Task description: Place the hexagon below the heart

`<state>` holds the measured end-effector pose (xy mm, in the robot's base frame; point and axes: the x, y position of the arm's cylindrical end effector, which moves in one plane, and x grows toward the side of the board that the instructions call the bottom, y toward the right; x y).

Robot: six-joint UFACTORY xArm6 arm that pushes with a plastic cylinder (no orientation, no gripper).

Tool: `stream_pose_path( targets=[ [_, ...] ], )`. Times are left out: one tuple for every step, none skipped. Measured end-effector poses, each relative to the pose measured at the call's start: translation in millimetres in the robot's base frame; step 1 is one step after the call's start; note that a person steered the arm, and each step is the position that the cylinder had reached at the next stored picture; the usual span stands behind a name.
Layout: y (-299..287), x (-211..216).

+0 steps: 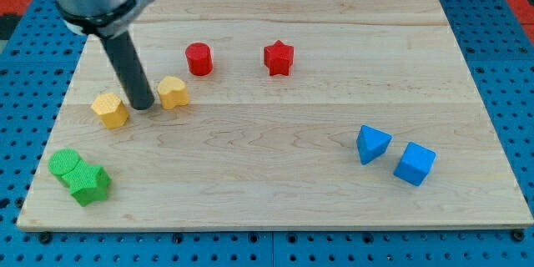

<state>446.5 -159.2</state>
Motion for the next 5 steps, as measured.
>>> stream_pose_path(
  targets=[
    [35,0],
    [-12,0],
    [-61,-22],
    [-120,-21],
    [-124,18]
  ],
)
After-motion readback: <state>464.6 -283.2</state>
